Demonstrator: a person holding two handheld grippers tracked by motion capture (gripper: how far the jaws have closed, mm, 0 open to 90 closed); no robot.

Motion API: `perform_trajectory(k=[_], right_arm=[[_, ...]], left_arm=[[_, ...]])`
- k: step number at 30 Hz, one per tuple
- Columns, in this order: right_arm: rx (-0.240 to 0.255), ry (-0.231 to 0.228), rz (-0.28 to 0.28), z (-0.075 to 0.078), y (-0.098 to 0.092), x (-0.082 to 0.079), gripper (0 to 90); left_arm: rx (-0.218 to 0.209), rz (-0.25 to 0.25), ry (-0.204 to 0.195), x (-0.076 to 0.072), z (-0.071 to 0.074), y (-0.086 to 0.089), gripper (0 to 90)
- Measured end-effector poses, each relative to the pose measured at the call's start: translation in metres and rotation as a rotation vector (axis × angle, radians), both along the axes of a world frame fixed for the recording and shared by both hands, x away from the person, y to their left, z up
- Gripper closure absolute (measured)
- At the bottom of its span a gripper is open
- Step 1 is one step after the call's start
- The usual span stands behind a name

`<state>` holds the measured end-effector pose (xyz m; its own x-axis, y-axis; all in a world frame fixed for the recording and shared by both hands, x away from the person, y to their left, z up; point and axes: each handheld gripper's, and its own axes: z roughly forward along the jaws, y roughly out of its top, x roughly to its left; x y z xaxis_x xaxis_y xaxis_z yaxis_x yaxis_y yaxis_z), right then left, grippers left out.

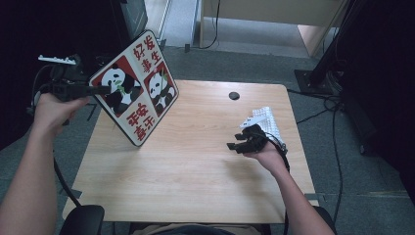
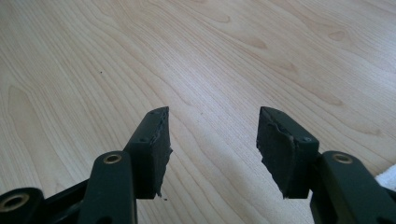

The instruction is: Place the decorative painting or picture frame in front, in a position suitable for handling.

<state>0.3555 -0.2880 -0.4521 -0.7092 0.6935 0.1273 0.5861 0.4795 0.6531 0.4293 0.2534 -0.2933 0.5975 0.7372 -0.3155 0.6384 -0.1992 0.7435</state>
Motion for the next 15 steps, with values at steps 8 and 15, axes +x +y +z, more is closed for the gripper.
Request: perform_trajectory(k=[8,15], right_arm=[[-0.007,-0.004,0.004,-0.001,0.000,0.001,44.4],[-0.009,0.002,0.006,-0.001,0.000,0.001,44.3]], left_arm=[[0.033,-0.012,0.005,0.023,0.010,-0.008,58.1],[0.037,-0.020,0.026,0.037,0.020,-0.011,58.3]])
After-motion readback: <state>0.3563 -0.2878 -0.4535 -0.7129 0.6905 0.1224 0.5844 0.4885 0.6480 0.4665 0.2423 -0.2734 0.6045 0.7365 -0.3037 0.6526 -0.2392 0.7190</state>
